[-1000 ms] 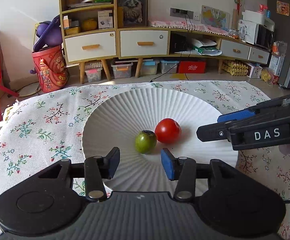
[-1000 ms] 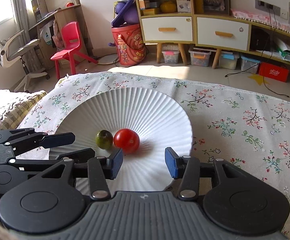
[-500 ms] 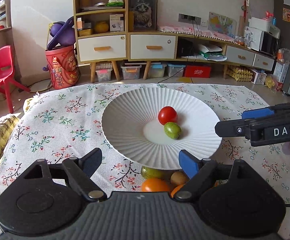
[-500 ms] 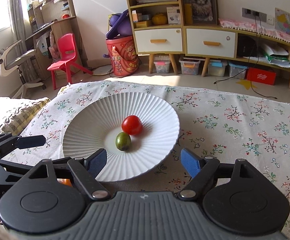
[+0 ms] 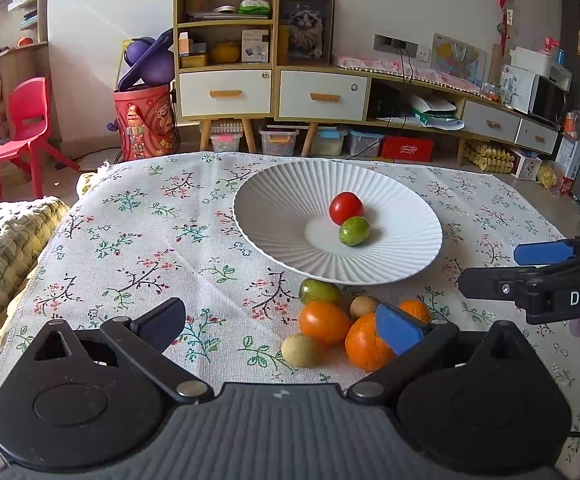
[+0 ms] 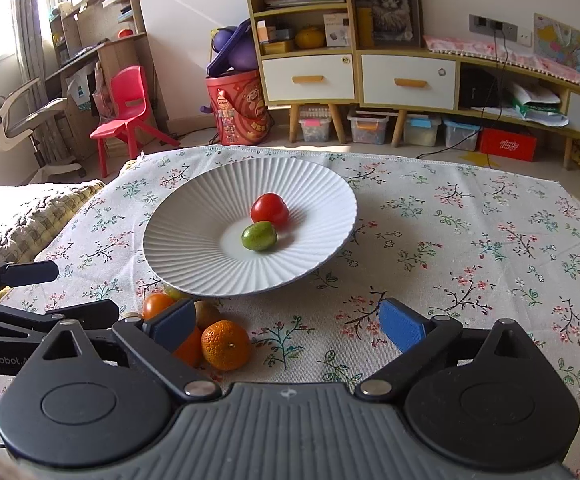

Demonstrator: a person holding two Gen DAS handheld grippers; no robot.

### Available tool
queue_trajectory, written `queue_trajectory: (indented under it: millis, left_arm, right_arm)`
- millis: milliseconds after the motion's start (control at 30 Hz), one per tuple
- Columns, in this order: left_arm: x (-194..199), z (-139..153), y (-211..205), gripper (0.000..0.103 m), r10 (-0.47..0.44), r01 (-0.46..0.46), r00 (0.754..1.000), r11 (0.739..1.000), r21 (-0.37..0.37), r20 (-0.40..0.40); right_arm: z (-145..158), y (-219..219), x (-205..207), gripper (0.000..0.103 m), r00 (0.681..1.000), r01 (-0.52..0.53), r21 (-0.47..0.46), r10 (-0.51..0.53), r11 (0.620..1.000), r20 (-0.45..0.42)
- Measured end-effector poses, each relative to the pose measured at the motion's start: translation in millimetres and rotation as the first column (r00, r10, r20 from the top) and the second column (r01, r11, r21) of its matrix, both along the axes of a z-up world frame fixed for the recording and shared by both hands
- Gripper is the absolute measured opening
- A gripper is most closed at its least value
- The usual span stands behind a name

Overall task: Organize fruits
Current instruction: 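Withdraw both tools from the bowl back toward the loose fruit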

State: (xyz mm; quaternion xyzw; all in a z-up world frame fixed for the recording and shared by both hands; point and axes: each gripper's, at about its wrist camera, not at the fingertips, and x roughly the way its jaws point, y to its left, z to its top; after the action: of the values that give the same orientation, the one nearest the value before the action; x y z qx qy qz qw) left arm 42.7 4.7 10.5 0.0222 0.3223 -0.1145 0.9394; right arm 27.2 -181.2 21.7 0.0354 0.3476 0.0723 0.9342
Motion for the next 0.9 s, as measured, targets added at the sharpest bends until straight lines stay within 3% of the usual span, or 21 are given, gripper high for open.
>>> queue_trajectory:
  millis: [267,900]
  left_arm:
    - [-9.4,-15.7,6.3,0.092,0.020,-0.020,1.000,0.999,0.041,-0.015]
    - [-12.9,-45.6,2.4,0.092,-0.016,0.021,0.999,0.995,0.101,-0.050]
  right_arm:
    - [-10.7,12.0,-13.9,0.102,0.999,-0.033,-0.084,0.035,0.996,0.029]
    - [-32.7,17.9,-20.1,0.102,0.998,-0.050,-0.111,0.047,0.993,-0.031]
